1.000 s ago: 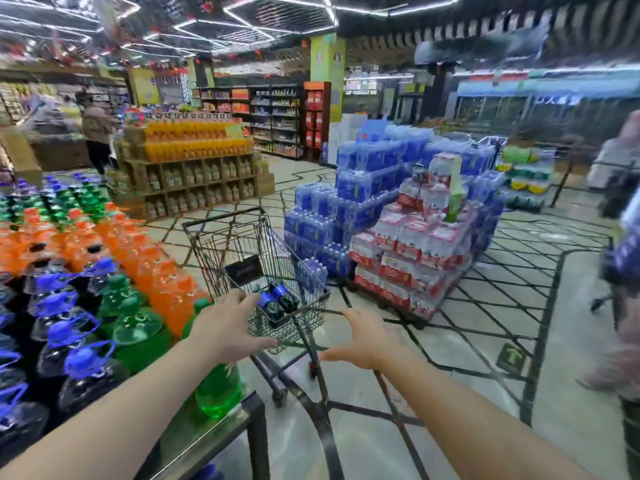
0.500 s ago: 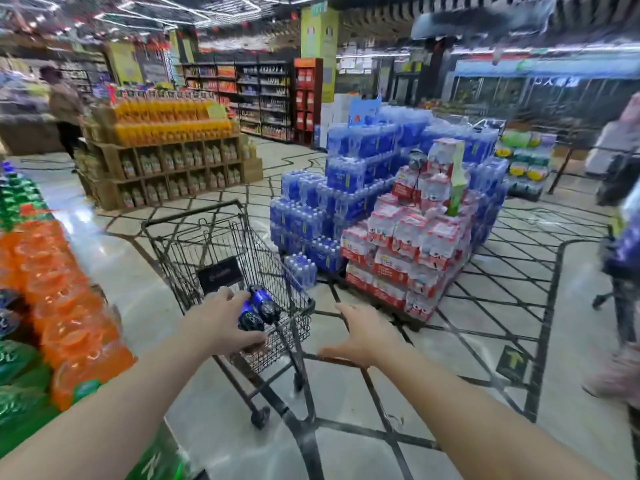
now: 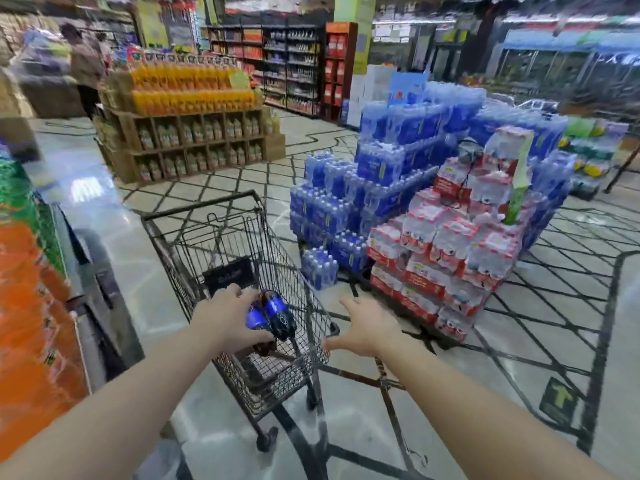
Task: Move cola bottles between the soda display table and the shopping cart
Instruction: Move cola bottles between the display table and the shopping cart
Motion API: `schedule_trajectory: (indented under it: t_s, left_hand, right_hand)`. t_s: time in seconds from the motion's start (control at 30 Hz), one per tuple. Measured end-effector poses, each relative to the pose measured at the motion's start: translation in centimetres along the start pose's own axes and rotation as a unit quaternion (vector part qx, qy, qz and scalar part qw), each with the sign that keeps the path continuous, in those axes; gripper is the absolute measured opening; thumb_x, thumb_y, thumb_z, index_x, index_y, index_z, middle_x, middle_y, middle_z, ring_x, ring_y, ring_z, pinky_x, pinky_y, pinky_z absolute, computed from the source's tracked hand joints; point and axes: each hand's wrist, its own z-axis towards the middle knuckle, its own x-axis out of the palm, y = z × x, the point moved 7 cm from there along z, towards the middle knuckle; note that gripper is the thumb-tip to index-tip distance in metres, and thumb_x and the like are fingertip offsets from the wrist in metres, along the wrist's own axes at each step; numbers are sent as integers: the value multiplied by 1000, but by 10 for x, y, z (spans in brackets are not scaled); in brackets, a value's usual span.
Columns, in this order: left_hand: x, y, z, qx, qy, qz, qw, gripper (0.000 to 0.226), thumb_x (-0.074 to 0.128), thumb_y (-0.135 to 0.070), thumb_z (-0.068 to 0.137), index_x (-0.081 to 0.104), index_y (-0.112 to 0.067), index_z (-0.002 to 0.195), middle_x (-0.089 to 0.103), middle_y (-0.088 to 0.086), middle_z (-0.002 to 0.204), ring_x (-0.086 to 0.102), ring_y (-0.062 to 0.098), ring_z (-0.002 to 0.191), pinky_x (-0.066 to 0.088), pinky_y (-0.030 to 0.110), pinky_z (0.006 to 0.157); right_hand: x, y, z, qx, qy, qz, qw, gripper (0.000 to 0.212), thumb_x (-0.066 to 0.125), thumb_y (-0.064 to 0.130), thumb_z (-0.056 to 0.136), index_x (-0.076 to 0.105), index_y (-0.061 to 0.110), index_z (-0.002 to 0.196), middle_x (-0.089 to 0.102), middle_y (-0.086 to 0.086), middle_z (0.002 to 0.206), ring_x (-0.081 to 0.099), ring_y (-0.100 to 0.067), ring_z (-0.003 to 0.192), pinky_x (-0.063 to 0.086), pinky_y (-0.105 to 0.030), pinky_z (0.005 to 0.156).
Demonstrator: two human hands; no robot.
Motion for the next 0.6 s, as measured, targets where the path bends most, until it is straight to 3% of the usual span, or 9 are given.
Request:
schedule_trajectory:
  t_s: [0.1, 0.27, 0.47, 0.6]
  left_hand:
    - [8, 20, 33, -20, 13, -8, 1000, 109, 56, -89, 79, 21, -32, 165, 40, 5, 154, 46, 26, 139, 52, 44, 105]
    - [30, 50, 89, -65, 38, -15, 997, 107, 58, -88, 80, 23, -33, 165, 41, 7, 156, 49, 26, 138, 54, 43, 100]
    - [56, 80, 160, -147, 94, -32, 984, 101, 59, -82, 85, 25, -29, 165, 37, 9, 159, 43, 30, 144, 45, 42, 109]
    - [83, 94, 206, -191, 131, -37, 972, 103, 55, -87, 84, 27, -29, 164, 35, 12, 164, 39, 31, 149, 41, 43, 113]
  right_hand:
    - [7, 8, 47, -21, 32, 4, 999, 111, 74, 69, 80, 18, 23, 164, 32, -4, 165, 34, -26, 149, 37, -40, 115]
    - [25, 16, 140, -51, 72, -13, 996, 110, 77, 68, 77, 23, 25, 162, 40, -4, 159, 48, -26, 137, 47, -40, 105]
    - [62, 18, 268, -97, 119, -69, 986, 119, 71, 81, 70, 20, 25, 162, 36, -8, 163, 40, -31, 145, 40, -48, 117]
    - [83, 14, 331, -135, 163, -132, 969, 114, 64, 81, 77, 20, 21, 163, 32, -10, 165, 33, -32, 150, 29, -48, 123]
